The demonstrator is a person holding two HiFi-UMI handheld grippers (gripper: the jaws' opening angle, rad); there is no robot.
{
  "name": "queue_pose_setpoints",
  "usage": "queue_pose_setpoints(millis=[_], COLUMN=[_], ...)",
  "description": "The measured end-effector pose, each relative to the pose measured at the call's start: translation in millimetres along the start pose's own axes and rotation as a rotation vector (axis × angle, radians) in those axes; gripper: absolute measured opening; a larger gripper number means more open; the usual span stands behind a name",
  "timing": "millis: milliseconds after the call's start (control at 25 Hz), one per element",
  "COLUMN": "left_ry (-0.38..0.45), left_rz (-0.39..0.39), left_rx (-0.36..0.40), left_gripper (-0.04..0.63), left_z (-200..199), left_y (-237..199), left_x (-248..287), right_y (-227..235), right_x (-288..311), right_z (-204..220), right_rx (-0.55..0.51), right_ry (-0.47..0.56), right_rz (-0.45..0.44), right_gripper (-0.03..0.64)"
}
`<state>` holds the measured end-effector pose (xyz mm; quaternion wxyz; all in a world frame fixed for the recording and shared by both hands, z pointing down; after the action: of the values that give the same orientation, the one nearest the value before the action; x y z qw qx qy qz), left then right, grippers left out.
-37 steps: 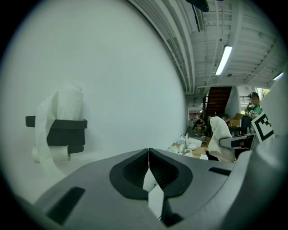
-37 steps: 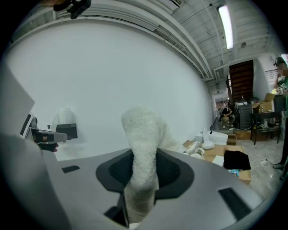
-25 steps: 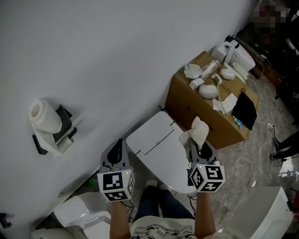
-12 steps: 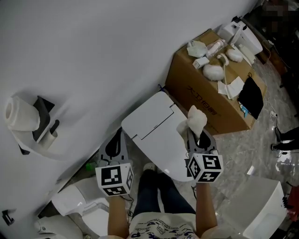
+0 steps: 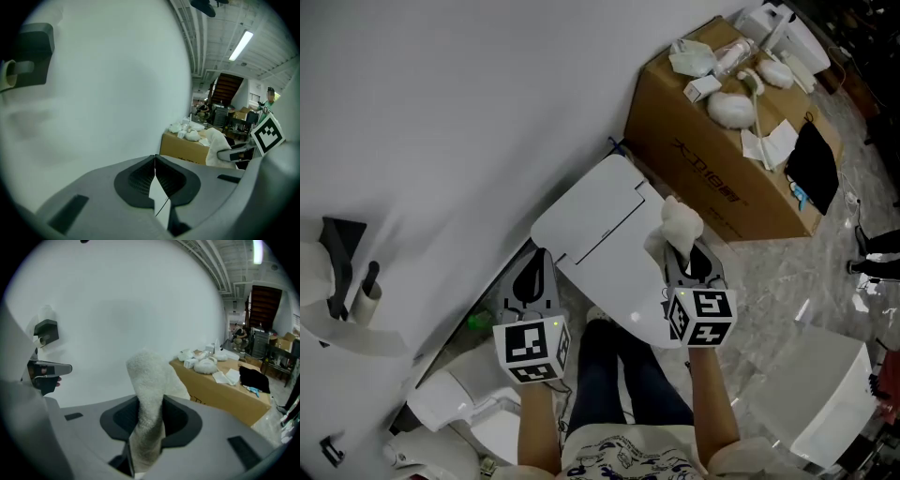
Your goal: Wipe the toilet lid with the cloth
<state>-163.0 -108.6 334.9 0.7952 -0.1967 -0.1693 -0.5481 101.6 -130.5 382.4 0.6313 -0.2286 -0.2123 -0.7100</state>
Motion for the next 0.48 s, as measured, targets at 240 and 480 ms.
queue_pose_setpoints(millis=[240,480], left_ry=[-0.056,-0.113], left_rz=[0.013,0.027], left_rx=[-0.006,-0.017], left_gripper=[0.009,0.009], left_z=[27.0,55.5], left_y=[-3.0,-5.6], left_x=[29.9,49.6], right_y=[3.8,5.9], right_x=[37.6,75.5], right_z=[30.2,60.8], right_rx=[0.002,-0.002], right_ry=[-0.073,-0.140], right_rz=[0.005,0.017], right_gripper=[0.112,0.112])
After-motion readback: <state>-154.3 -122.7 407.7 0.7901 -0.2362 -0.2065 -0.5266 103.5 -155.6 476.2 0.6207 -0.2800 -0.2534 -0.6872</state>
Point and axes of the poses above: the fingertips, and each gripper's own axes: x forward along the fingers, y to its right, z out of its underside, the point moved 6 cm from there along -x, backward along the fingers, and after that the axes turned 9 degrees about z, right-handed, at the moved point
